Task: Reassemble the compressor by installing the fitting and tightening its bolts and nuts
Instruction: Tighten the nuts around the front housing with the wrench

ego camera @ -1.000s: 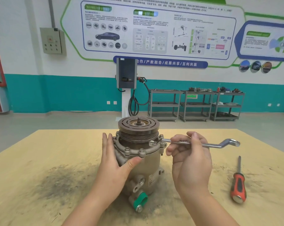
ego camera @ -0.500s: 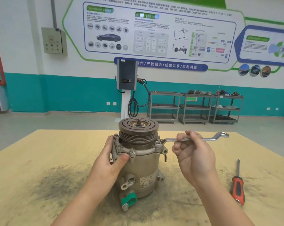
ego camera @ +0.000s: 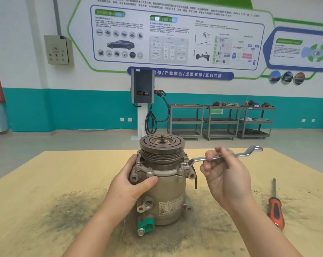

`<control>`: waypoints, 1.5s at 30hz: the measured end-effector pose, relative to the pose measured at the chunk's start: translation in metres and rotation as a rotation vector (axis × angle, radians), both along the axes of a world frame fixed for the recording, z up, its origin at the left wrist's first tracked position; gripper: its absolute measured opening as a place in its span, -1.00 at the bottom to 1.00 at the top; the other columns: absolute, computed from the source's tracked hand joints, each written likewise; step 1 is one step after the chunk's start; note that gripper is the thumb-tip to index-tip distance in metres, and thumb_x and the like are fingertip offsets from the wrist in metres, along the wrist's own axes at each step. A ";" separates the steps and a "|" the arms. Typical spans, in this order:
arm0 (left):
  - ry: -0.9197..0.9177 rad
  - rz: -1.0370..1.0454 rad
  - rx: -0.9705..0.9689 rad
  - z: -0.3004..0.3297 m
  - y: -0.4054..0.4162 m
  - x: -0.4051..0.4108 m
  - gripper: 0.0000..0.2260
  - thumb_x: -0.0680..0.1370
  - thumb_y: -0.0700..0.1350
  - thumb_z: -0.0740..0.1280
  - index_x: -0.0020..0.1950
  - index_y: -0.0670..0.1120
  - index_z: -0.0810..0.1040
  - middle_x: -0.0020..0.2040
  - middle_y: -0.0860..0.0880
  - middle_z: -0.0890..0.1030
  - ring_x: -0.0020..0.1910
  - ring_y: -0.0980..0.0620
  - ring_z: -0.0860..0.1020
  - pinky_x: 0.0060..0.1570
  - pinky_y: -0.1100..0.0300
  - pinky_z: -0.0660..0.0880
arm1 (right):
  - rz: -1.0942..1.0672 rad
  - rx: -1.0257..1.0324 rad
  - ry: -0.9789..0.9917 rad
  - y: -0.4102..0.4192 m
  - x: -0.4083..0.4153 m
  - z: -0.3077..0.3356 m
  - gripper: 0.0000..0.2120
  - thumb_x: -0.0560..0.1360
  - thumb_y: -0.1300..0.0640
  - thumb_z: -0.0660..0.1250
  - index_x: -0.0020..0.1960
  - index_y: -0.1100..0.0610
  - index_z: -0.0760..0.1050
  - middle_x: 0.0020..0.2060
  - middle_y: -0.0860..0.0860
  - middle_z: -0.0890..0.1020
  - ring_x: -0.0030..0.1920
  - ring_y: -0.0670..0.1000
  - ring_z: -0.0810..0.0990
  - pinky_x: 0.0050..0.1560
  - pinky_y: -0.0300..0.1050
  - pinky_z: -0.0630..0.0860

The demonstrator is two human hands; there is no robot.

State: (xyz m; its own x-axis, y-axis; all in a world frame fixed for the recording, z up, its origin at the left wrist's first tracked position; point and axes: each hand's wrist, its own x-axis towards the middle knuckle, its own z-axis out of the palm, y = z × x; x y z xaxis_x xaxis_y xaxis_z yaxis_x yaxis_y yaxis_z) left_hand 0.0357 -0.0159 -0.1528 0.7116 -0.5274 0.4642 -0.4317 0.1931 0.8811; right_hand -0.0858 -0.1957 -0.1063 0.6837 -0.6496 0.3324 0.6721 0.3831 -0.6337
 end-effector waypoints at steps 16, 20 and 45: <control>0.010 0.148 -0.037 -0.007 -0.009 -0.016 -0.46 0.28 0.34 0.41 0.21 0.44 0.31 0.10 0.52 0.50 0.11 0.48 0.48 -0.09 0.61 0.39 | -0.596 -0.442 -0.186 0.049 0.000 -0.025 -0.85 0.62 0.18 0.03 -0.06 0.07 0.34 -0.38 0.04 0.59 -0.47 0.07 0.51 -0.39 -0.16 0.47; 0.014 0.170 -0.022 -0.010 -0.011 -0.015 -0.44 0.28 0.37 0.40 0.23 0.45 0.29 0.15 0.46 0.51 0.17 0.40 0.49 0.00 0.48 0.45 | -0.656 -0.506 -0.161 0.053 0.000 -0.023 -0.85 0.64 0.16 0.02 -0.05 0.05 0.32 -0.35 0.02 0.61 -0.47 0.05 0.55 -0.40 -0.12 0.50; 0.019 0.173 -0.006 -0.016 -0.011 -0.007 -0.30 0.17 0.53 0.39 0.27 0.46 0.30 0.19 0.29 0.58 0.18 0.28 0.54 0.18 0.18 0.50 | -0.666 -0.970 -0.202 0.051 -0.007 -0.018 -0.81 0.65 -0.08 0.10 -0.01 -0.05 0.44 -0.18 -0.07 0.60 -0.24 -0.06 0.57 -0.19 -0.20 0.51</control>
State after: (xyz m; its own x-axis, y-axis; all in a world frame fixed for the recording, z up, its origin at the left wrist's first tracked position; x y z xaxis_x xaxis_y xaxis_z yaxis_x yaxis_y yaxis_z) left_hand 0.0283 -0.0271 -0.1685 0.7999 -0.3940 0.4528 -0.4425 0.1226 0.8884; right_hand -0.0923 -0.1446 -0.1245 0.1866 -0.2752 0.9431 0.6782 -0.6585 -0.3264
